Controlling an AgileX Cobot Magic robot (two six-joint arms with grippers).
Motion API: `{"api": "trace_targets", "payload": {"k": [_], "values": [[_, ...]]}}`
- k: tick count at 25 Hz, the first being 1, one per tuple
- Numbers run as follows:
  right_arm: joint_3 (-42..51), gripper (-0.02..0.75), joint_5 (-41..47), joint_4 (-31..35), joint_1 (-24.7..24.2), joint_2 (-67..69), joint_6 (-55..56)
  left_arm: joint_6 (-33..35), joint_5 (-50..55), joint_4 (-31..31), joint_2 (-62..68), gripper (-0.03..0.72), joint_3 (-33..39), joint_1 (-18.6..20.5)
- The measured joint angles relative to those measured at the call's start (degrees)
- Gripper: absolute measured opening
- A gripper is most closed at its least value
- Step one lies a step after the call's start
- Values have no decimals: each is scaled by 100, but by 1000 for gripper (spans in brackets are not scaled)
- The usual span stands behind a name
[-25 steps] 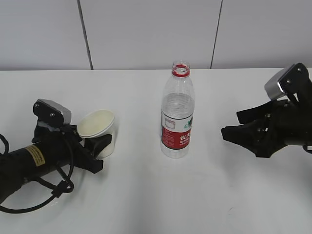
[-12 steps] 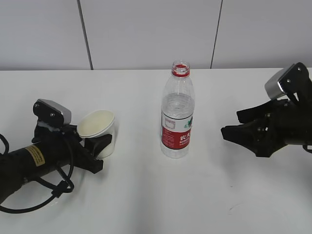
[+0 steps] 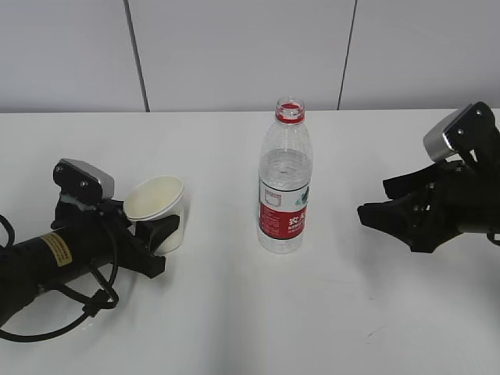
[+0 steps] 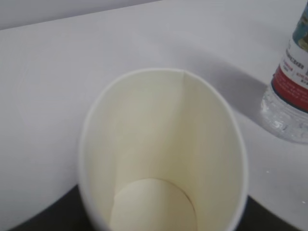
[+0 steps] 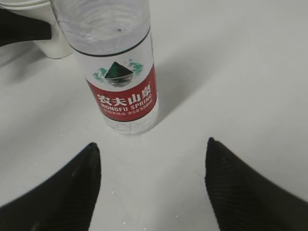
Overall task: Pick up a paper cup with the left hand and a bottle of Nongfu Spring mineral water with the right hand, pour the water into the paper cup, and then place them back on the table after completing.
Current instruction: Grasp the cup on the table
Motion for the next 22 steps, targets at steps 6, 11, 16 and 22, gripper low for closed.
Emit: {"api": "trace_targets", "payload": {"k": [6, 11, 16, 22], "values": [[-54, 501, -13, -209, 0, 0, 76, 0, 0, 0, 0, 343, 0, 0], [-518, 501, -235, -1900, 0, 0, 1917, 0, 0, 0, 0, 342, 0, 0], [-943, 501, -735, -3384, 60, 0, 3848, 0, 0, 0, 0, 342, 0, 0], [-1012, 501, -2109, -5697, 581, 25, 6406, 0, 0, 0, 0, 342, 0, 0]]}}
